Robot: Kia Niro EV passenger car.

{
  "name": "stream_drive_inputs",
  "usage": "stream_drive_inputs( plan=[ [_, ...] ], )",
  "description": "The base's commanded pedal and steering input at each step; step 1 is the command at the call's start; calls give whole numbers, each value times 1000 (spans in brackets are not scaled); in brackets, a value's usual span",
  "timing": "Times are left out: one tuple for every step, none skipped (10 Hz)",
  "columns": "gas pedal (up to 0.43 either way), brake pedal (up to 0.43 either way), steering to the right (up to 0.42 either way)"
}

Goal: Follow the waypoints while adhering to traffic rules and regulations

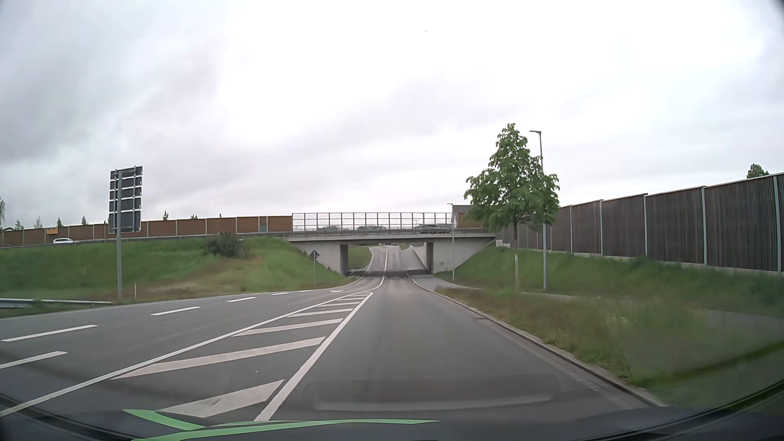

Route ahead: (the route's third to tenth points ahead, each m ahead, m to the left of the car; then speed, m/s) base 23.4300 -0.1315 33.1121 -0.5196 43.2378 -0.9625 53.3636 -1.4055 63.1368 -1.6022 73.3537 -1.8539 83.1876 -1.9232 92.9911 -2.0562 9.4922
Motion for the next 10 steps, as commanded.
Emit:
stream_drive_inputs(
  plan=[
    [67,0,3],
    [67,0,3],
    [67,0,3],
    [67,0,4],
    [67,0,4],
    [67,0,4],
    [67,0,4],
    [67,0,4],
    [67,0,3],
    [67,0,3]
  ],
)
